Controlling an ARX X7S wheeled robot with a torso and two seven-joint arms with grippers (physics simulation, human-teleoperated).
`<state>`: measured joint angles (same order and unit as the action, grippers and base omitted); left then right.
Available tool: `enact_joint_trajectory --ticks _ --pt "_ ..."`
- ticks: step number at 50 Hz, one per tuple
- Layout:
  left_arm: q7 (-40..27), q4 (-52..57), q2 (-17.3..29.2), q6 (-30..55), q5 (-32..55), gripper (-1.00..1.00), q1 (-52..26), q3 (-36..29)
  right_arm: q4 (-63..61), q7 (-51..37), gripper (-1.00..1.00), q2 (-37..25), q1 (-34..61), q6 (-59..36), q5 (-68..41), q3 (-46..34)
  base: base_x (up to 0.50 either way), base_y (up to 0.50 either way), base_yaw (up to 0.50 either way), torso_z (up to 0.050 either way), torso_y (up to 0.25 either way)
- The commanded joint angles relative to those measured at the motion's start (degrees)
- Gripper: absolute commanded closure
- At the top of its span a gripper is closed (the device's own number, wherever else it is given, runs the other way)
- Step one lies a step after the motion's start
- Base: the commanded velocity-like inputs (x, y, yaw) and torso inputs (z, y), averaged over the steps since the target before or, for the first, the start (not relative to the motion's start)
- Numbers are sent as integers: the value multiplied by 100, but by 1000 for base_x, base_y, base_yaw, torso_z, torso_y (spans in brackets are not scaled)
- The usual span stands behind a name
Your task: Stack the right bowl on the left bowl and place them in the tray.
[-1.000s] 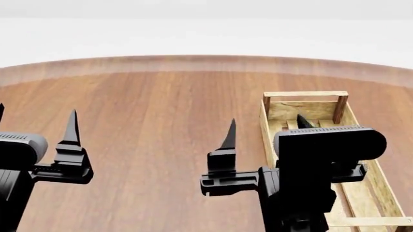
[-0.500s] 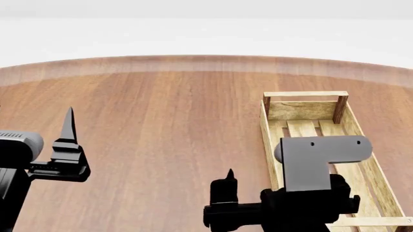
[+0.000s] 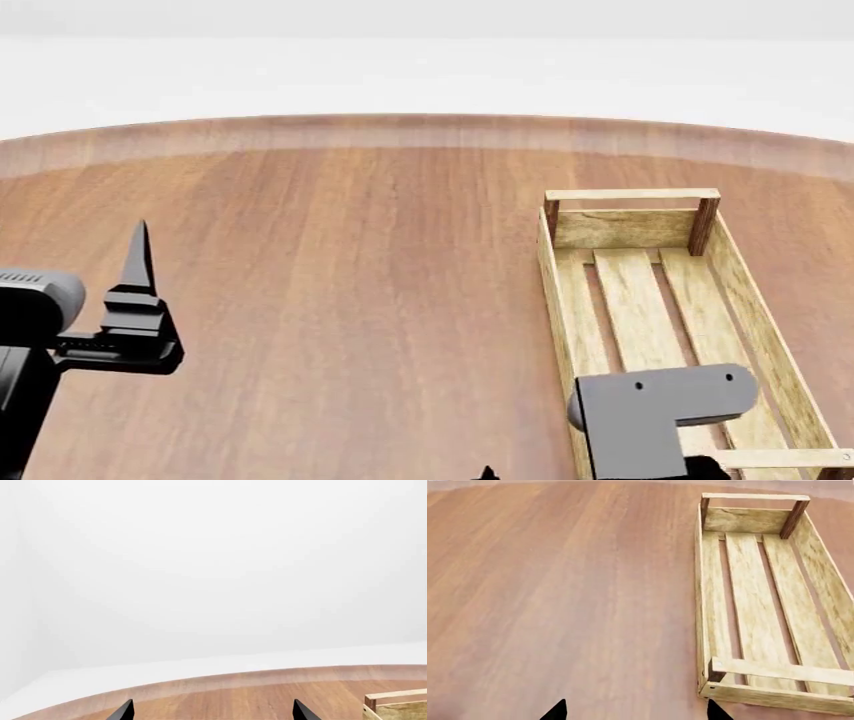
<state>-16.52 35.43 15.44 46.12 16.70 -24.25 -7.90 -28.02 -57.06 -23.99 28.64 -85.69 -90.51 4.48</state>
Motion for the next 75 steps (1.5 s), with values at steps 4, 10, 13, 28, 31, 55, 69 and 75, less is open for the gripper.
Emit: enact_joint_trajectory --ticks 4,10,13,28,31,55,69,75 --pt "-37 16 26 -8 30 -100 10 -10 72 148 -100 -218 -742 158 -61 -182 0 0 0 0 0" --pt "-47 5 30 -5 45 -100 -6 -25 154 237 -100 -272 -844 234 1 -236 0 0 0 0 0" --pt "-52 2 36 -12 52 -100 -10 -22 154 271 -100 -282 -864 271 37 -273 0 0 0 0 0" --pt "-73 -39 55 -82 83 -100 21 -19 195 465 -100 -343 -1058 470 214 -426 0 0 0 0 0" --pt "-80 -39 64 -81 83 -100 17 -27 241 490 -100 -337 -1054 497 220 -468 0 0 0 0 0" --pt "-113 -37 104 -124 126 -100 39 -44 712 1644 -100 -307 -1412 1130 1410 -1039 0 0 0 0 0" --pt "-137 -74 135 -188 125 -100 86 -73 985 2063 -100 -297 -1539 1451 1828 -1295 0 0 0 0 0" --pt "-146 -88 148 -212 136 -100 107 -67 1100 2221 -100 -297 -1596 1573 1969 -1392 0 0 0 0 0"
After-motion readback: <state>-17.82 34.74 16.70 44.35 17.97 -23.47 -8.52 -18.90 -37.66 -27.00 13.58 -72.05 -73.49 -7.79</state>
